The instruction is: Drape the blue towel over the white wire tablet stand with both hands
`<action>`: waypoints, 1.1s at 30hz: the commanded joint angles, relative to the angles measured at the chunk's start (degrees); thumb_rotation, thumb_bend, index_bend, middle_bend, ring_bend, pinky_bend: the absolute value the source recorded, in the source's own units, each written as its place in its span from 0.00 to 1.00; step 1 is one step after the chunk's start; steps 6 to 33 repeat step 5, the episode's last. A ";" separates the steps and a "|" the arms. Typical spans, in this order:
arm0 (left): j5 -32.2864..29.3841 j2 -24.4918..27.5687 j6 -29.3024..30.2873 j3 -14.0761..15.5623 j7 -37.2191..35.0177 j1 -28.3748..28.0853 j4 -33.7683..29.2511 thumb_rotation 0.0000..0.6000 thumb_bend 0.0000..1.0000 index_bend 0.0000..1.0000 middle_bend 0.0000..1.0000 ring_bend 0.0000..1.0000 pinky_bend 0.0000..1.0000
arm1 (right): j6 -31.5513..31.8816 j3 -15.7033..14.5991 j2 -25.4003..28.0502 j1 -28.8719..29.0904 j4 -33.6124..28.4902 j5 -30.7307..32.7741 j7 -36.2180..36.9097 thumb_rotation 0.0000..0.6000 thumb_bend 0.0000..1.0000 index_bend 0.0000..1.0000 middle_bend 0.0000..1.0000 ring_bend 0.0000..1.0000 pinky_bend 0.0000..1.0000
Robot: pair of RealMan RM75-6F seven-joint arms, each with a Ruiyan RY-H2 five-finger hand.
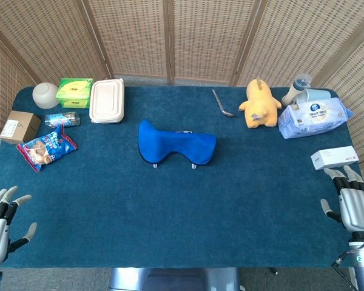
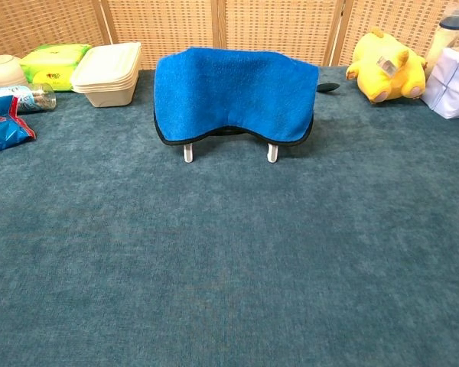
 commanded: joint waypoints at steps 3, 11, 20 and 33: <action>-0.06 0.58 -1.26 -0.94 3.29 0.02 -1.78 1.00 0.41 0.25 0.12 0.00 0.00 | 0.65 0.68 -0.59 -0.86 0.58 -0.71 0.18 1.00 0.33 0.18 0.21 0.05 0.12; -0.34 0.94 -1.63 -1.35 3.64 0.08 -2.28 1.00 0.41 0.25 0.12 0.00 0.00 | 0.69 0.96 -0.71 -1.15 0.69 -0.81 0.29 1.00 0.32 0.18 0.21 0.05 0.12; -0.34 0.94 -1.63 -1.35 3.64 0.08 -2.28 1.00 0.41 0.25 0.12 0.00 0.00 | 0.69 0.96 -0.71 -1.15 0.69 -0.81 0.29 1.00 0.32 0.18 0.21 0.05 0.12; -0.34 0.94 -1.63 -1.35 3.64 0.08 -2.28 1.00 0.41 0.25 0.12 0.00 0.00 | 0.69 0.96 -0.71 -1.15 0.69 -0.81 0.29 1.00 0.32 0.18 0.21 0.05 0.12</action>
